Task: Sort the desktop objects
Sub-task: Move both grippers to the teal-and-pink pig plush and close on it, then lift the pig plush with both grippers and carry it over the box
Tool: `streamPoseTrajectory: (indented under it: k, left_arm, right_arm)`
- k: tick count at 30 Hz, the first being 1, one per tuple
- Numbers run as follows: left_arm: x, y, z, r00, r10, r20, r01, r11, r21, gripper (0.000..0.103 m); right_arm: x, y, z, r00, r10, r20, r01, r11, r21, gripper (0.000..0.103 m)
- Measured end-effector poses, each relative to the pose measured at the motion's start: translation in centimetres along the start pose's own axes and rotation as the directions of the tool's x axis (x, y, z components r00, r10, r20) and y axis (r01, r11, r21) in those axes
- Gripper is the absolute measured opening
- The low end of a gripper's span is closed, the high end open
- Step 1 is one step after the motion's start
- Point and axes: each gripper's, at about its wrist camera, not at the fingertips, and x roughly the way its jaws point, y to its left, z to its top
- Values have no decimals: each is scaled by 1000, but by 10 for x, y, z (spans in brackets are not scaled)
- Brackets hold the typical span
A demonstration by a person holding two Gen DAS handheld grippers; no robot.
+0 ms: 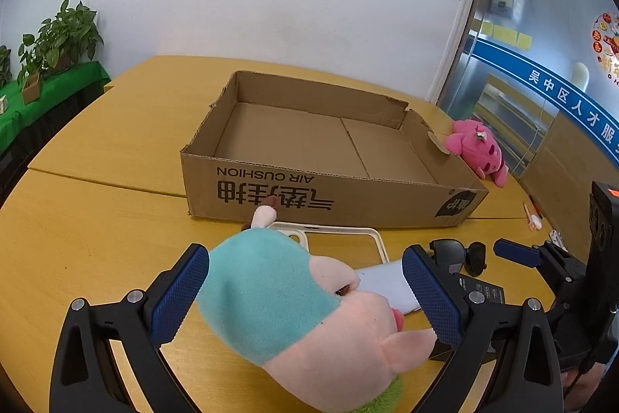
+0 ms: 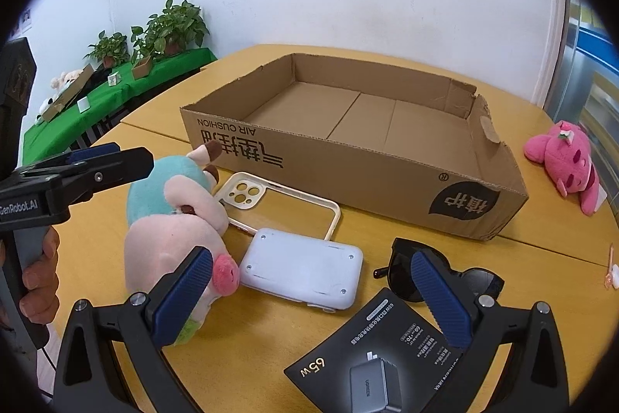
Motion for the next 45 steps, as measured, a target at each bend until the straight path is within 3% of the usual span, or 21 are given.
streamPoseTrajectory:
  k: [6, 7, 8, 9, 11, 13, 14, 15, 16, 17, 21, 25, 30, 32, 37, 38, 41, 42, 44, 45]
  left_arm:
    - [8, 0, -2, 1000, 9, -19, -9, 1000, 9, 99]
    - [7, 0, -2, 1000, 5, -17, -5, 1000, 9, 74]
    - [8, 1, -3, 1000, -2, -22, 2, 1000, 6, 45]
    - [11, 3, -3, 999, -2, -44, 2, 1000, -6, 1]
    - [18, 12, -5, 996, -20, -85, 15, 998, -61, 2]
    - [14, 15, -7, 998, -21, -61, 18, 998, -53, 4]
    - [10, 16, -7, 999, -17, -45, 15, 999, -52, 10]
    - [6, 17, -6, 999, -11, -38, 8, 998, -55, 39]
    - [3, 19, -6, 999, 2, -33, -4, 998, -60, 76]
    - [-1, 22, -6, 1000, 20, -20, -22, 998, -64, 84]
    - [-11, 31, -6, 1000, 1, -1, -1, 997, -76, 85]
    - [-1, 45, -11, 997, -42, -62, 32, 989, -142, 85]
    - [27, 66, -24, 981, -110, -159, 63, 959, -276, 85]
    - [32, 72, -26, 975, -159, -155, 103, 942, -319, 86]
    - [35, 79, -23, 971, -173, -166, 108, 934, -341, 87]
    - [36, 81, -22, 971, -173, -166, 106, 932, -348, 87]
    - [37, 90, -19, 968, -184, -172, 108, 920, -377, 87]
    - [39, 92, -20, 965, -194, -174, 116, 917, -381, 87]
    - [43, 89, -23, 959, -220, -181, 140, 916, -376, 87]
    - [45, 88, -25, 957, -226, -182, 147, 918, -368, 87]
  right_arm:
    - [1, 4, -5, 1000, 25, 8, -25, 1000, -11, 100]
    - [-1, 5, -6, 999, 25, 20, -25, 1000, -18, 95]
    - [-1, 7, -6, 1000, 22, 21, -22, 999, -30, 69]
    - [2, 8, -6, 1000, 19, 8, -19, 999, -32, 30]
    - [6, 6, -6, 999, 36, -7, -37, 999, -9, 15]
    - [8, 6, -5, 998, 59, -9, -59, 998, -6, 15]
    - [8, 7, -5, 998, 68, -4, -68, 998, -7, 23]
    - [8, 7, -4, 997, 73, -3, -73, 997, -3, 47]
    - [8, 7, -4, 997, 78, -4, -78, 997, 2, 63]
    - [7, 8, -4, 996, 86, 3, -86, 996, 6, 84]
    - [4, 12, -3, 990, 138, 21, -138, 990, 13, 85]
    - [8, 22, -2, 974, 226, 3, -226, 974, 7, 85]
    - [20, 48, -4, 934, 353, -61, -355, 935, -26, 85]
    - [31, 60, -6, 924, 368, -102, -373, 927, -41, 85]
    - [49, 80, -10, 918, 368, -146, -376, 926, -27, 87]
    - [48, 83, -11, 911, 383, -151, -393, 919, -38, 87]
    - [45, 87, -14, 854, 495, -158, -504, 863, -20, 87]
    - [46, 86, -16, 859, 489, -152, -497, 868, -15, 87]
    - [52, 84, -19, 889, 431, -156, -437, 900, -2, 88]
    - [57, 82, -21, 874, 457, -162, -458, 888, 33, 88]
